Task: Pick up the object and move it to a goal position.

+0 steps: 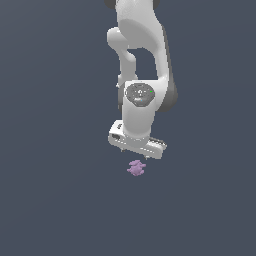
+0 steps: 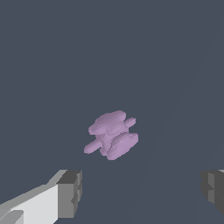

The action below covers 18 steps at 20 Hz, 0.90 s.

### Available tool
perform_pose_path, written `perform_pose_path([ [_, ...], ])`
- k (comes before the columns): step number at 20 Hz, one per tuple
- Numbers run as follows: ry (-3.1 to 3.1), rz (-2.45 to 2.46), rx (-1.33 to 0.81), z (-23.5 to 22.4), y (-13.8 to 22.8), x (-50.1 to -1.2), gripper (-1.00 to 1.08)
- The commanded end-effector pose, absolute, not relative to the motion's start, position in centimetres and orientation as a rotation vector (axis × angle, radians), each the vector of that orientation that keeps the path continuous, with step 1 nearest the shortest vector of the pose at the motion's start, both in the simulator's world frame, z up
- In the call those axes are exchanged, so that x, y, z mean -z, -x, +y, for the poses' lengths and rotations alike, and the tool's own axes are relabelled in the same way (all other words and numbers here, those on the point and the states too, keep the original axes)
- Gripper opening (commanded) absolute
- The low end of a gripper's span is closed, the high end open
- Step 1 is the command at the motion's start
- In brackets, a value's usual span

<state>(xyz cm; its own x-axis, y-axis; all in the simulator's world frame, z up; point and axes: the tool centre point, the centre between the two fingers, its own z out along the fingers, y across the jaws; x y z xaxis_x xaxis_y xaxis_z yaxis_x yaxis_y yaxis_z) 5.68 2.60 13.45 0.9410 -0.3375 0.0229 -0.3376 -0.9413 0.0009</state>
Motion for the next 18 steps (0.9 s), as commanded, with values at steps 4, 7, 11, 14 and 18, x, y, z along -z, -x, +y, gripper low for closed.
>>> perform_pose_path([
  [4,-3.054,-0.733,-0.018,3.6,-6.8,-11.4,1.00],
  [7,-3.035,-0.809,-0.011,4.0,-7.1,-10.5,1.00],
  [11,-3.015,-0.882,-0.004,4.4,-7.5,-9.7,1.00],
  [14,-3.005,-0.915,-0.001,4.6,-7.7,-9.3,1.00],
  [18,-3.001,-0.931,0.000,4.7,-7.7,-9.1,1.00],
])
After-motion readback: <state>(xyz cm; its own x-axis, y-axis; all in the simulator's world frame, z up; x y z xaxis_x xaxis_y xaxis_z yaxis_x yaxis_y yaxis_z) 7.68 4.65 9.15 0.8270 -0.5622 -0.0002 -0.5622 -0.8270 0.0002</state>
